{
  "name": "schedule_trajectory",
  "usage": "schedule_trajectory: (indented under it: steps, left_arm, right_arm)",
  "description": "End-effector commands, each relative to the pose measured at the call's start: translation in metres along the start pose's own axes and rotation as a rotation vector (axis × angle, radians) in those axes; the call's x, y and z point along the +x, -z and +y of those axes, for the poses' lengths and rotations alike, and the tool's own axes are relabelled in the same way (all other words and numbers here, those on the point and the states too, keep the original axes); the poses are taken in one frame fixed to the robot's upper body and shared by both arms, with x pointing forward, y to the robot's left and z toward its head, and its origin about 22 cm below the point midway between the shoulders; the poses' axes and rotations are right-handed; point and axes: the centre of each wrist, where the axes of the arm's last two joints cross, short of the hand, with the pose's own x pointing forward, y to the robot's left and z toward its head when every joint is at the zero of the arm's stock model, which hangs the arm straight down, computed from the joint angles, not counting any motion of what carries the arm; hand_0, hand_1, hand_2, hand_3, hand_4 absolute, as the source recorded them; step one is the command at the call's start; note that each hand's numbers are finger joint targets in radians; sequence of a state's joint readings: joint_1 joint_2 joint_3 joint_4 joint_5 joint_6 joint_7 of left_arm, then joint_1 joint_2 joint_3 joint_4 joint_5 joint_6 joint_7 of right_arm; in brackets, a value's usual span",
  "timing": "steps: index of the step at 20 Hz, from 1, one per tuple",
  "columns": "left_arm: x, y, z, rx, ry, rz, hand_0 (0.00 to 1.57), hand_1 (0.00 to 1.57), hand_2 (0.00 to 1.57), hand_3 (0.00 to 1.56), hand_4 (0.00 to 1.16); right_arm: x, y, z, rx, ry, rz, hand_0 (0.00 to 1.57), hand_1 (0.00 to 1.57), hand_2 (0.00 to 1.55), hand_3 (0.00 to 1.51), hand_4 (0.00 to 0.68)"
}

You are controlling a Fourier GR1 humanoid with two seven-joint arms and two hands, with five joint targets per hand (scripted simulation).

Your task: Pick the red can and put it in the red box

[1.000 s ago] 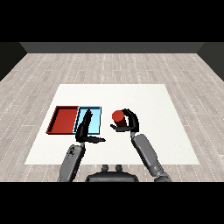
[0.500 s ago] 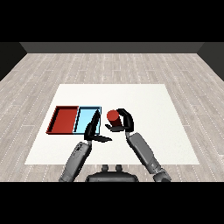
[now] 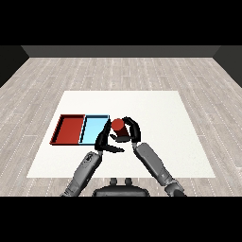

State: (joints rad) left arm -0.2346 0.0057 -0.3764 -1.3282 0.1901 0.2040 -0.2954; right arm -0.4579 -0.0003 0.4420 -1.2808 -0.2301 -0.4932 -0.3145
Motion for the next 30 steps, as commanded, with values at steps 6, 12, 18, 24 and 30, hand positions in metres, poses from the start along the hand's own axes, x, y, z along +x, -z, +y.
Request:
schedule_trajectory:
  steps: [6,12,18,24,30]
  left_arm:
    - [-0.014,0.010,-0.012,-0.035,-0.023,0.024,0.00,0.00,0.00,0.00,0.00]
    - [-0.012,0.001,-0.030,-0.049,-0.050,0.037,0.00,0.00,0.00,0.00,0.00]
    - [-0.004,0.020,-0.026,-0.056,-0.056,0.027,0.00,0.00,0.00,0.00,0.00]
    - [-0.005,0.024,-0.032,-0.062,-0.030,-0.001,0.00,0.00,0.00,0.00,0.16]
    - [-0.013,0.020,-0.027,0.185,0.062,0.051,0.74,0.74,0.89,0.71,0.82]
  right_arm:
    - [-0.003,-0.022,0.010,0.022,0.031,-0.001,1.44,1.44,1.44,1.38,0.630]
    - [0.005,0.002,0.026,0.036,0.060,0.019,1.48,1.48,1.44,1.37,0.621]
    - [0.016,0.010,0.042,0.049,0.031,0.003,1.50,1.50,1.45,1.38,0.618]
    - [-0.002,-0.019,0.048,0.069,0.059,0.043,1.48,1.48,1.46,1.37,0.642]
    - [-0.001,-0.006,0.039,0.085,0.042,0.016,1.47,1.47,1.45,1.37,0.626]
